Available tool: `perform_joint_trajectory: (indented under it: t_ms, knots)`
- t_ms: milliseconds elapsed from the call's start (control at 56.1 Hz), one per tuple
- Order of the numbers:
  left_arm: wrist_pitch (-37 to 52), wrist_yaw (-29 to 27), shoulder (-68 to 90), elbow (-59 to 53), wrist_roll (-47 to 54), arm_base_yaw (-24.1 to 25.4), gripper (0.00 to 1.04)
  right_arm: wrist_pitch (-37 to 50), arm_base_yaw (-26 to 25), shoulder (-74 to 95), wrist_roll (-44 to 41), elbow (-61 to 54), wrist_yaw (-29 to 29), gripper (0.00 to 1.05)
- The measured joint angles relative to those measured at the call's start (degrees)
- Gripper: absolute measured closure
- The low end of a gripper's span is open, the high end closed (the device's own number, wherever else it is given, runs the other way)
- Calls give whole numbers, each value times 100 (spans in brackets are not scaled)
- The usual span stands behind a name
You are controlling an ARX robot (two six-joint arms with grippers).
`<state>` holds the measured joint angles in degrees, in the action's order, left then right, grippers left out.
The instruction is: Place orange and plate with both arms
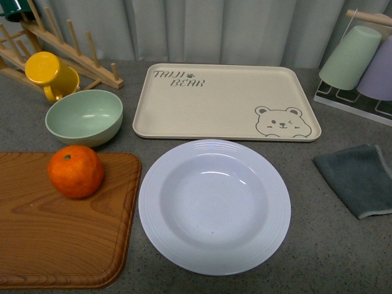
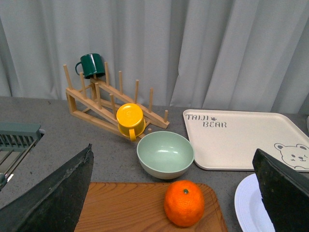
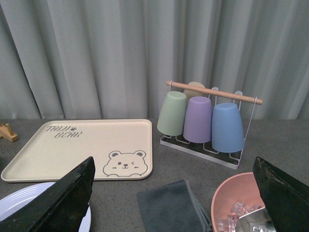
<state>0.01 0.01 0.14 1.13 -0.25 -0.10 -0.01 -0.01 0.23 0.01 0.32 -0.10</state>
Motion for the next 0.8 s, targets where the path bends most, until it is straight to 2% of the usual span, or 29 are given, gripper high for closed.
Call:
perform_joint_trajectory:
  t_ms: [803]
  knots:
    - [0,0,0,0,0,0,6,0,0,0,0,0,0,9]
